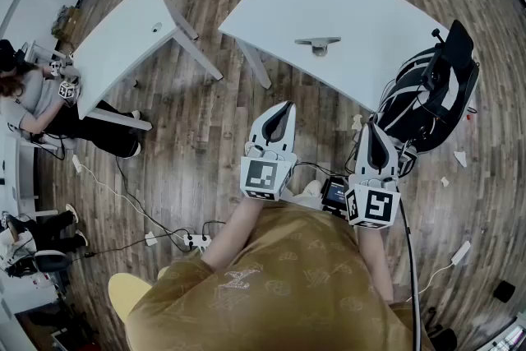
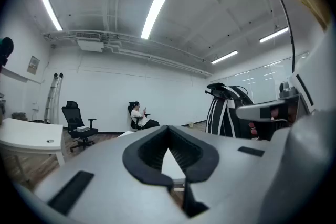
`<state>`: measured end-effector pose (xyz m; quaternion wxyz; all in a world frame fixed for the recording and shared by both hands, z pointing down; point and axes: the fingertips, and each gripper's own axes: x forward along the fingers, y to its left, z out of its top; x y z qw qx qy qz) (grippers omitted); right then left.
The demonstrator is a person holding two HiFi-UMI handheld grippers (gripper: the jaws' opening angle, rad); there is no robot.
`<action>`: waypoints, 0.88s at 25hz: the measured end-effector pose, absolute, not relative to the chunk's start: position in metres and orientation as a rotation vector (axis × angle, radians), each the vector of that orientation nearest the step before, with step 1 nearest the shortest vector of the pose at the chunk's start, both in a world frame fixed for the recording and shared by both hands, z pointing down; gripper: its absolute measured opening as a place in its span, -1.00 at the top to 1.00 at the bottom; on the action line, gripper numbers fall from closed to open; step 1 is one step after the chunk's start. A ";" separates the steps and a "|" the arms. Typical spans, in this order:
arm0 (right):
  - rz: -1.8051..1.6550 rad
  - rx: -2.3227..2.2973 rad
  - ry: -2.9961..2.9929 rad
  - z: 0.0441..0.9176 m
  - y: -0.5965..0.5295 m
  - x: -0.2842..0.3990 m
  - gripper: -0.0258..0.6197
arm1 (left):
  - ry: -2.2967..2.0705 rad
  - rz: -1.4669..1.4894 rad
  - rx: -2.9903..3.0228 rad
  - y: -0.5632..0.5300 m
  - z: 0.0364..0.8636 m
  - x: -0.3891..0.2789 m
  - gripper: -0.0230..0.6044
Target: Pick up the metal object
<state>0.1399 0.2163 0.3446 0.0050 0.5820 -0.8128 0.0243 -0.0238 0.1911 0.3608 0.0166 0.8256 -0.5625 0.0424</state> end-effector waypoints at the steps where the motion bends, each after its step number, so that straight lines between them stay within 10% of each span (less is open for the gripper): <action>1: 0.079 1.821 -2.552 0.345 0.217 0.141 0.90 | -1.746 0.128 2.563 0.191 0.362 -0.022 0.91; 22: 0.077 1.836 -2.521 0.354 0.146 0.125 0.90 | -1.664 0.060 2.575 0.111 0.371 -0.029 0.91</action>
